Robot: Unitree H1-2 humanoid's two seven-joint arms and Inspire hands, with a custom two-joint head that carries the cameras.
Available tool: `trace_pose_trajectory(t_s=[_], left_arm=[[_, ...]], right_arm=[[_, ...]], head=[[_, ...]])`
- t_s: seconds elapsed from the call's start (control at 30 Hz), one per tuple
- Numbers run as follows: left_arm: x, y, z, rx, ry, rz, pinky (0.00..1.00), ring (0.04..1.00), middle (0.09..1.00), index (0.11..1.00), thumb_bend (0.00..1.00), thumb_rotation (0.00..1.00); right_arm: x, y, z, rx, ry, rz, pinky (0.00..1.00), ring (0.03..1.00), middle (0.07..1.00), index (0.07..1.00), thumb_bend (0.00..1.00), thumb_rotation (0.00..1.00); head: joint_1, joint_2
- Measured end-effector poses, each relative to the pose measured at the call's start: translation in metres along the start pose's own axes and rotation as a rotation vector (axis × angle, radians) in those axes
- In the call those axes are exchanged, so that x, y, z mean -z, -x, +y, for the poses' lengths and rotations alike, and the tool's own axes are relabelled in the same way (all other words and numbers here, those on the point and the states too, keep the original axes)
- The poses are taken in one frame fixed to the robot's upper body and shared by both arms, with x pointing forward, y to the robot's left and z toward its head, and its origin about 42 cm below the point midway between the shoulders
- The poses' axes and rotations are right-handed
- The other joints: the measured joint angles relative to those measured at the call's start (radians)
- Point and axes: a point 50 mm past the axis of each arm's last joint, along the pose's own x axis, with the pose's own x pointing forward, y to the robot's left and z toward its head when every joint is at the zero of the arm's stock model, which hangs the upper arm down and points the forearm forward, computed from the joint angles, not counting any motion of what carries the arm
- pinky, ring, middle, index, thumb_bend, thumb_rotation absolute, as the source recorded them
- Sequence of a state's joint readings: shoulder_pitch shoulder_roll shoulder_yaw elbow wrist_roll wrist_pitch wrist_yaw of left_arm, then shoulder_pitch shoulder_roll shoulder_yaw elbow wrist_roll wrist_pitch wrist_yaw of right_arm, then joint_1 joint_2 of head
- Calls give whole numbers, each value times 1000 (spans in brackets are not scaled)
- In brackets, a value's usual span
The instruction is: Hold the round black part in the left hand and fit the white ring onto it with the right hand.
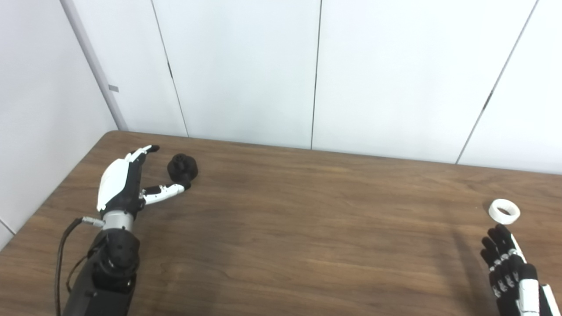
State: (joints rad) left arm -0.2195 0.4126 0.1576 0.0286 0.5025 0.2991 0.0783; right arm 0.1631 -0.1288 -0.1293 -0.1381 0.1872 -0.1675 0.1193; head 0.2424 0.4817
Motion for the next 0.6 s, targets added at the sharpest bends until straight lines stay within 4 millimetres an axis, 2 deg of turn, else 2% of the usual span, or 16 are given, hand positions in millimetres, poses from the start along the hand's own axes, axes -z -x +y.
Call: trace_pose_trajectory(t_s=[0.23,0.4,0.6], left_arm=[[2,-24,-15,17,-23,37,1000,960,917,834,895,306],[0,-39,-20,45,-61,44,1000,955,908,805,927,367],[-4,-55,-28,81,-90,82,1000,974,918,808,937,357]], right_arm=[[0,0,0,-1,2,1,983,968,969,954,456,1000],[0,0,0,-3,3,1,982,972,974,958,456,1000],[0,0,0,-4,7,1,980,971,972,956,446,1000]], head=[[-3,-2],[-5,0],[-8,3]])
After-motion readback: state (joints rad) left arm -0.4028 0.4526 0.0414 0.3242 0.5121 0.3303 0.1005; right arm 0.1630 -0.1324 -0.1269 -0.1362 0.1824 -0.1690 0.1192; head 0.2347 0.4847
